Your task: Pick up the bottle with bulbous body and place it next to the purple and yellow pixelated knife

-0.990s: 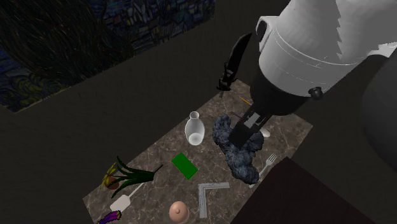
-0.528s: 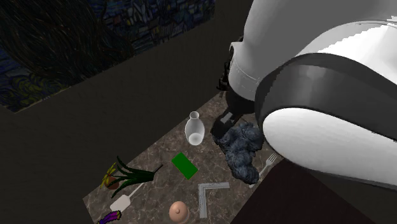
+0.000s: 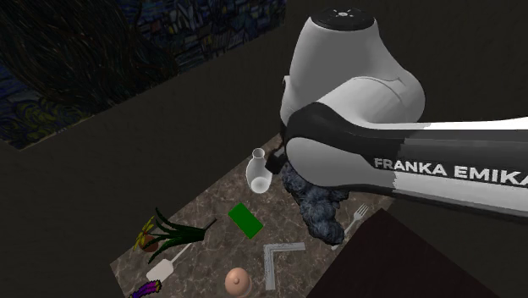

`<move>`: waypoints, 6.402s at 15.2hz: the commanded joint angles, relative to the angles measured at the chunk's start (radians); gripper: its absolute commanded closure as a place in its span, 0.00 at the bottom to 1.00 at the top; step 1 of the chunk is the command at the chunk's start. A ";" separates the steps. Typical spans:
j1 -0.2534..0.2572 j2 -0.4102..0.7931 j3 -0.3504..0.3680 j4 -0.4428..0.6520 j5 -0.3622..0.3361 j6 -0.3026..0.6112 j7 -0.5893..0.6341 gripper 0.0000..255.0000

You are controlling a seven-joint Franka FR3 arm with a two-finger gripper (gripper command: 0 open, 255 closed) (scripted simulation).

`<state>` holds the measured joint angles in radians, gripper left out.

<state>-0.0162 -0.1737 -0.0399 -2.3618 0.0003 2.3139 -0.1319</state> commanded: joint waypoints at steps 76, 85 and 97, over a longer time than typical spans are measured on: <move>-0.041 0.434 -0.019 0.481 0.055 -0.022 -0.124 1.00; -0.041 0.389 -0.021 0.545 0.048 -0.130 -0.118 1.00; -0.041 0.354 -0.022 0.661 0.042 -0.281 -0.111 1.00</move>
<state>-0.0567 0.1796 -0.0620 -1.7202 0.0432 2.0504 -0.2435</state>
